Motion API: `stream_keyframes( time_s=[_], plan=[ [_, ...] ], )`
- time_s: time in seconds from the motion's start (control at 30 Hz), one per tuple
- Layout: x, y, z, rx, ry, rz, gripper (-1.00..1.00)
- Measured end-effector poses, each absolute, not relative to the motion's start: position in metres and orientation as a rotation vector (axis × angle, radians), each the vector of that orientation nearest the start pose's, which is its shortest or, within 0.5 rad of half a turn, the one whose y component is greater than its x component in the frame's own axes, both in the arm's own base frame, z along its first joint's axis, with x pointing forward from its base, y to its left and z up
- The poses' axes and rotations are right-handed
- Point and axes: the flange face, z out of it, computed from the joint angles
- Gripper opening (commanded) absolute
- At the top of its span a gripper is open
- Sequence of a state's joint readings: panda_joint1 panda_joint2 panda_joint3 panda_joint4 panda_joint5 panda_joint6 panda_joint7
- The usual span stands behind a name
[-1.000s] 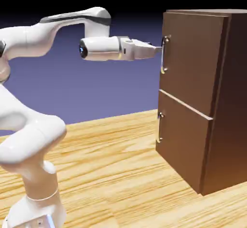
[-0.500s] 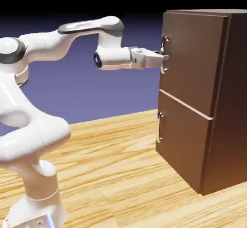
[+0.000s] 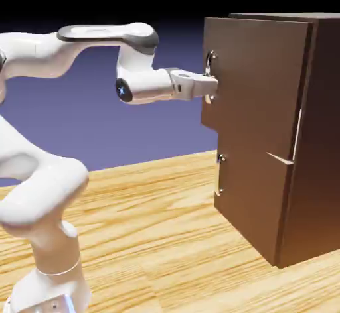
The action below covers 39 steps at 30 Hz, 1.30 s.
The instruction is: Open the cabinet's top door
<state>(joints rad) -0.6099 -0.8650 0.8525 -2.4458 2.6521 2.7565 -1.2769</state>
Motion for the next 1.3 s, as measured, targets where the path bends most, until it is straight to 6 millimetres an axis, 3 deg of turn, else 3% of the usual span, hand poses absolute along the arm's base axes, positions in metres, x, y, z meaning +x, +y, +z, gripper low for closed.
stream_keyframes(
  time_s=[0.33, 0.63, 1.0, 1.3],
  plan=[
    [0.328, 0.071, 0.536, -1.755, 0.259, -1.425, -1.00],
    [0.294, 0.011, 0.536, -1.726, 0.074, -1.272, -1.00],
    [0.270, -0.069, 0.536, -1.675, -0.141, -1.085, -1.00],
    [0.267, -0.151, 0.536, -1.609, -0.339, -0.898, -1.00]
  ],
)
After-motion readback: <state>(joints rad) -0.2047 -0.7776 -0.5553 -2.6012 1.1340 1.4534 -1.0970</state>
